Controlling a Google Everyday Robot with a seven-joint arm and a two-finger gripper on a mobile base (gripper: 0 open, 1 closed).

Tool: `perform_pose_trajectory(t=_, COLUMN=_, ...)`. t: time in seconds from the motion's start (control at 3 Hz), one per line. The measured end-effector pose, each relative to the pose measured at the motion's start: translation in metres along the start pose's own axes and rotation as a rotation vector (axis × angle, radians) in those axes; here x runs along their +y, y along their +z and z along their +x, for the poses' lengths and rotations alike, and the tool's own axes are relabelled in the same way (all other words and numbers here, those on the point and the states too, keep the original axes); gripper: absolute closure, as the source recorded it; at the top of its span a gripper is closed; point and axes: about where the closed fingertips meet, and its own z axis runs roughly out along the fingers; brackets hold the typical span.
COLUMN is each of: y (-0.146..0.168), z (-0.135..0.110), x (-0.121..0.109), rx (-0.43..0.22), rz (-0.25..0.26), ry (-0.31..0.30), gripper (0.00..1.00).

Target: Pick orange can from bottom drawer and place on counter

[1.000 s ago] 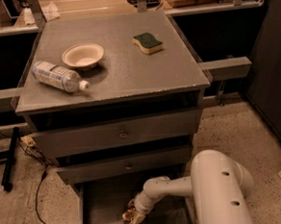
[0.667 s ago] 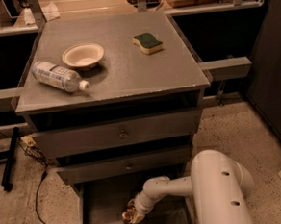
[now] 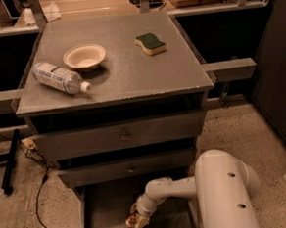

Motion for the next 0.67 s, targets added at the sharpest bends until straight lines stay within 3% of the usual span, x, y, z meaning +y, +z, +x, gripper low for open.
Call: perform_pose_trajectory(t=0.67, y=-0.058, z=-0.030, x=0.003, rx=0.057, rz=0.042, ry=0.027, gripper=1.00)
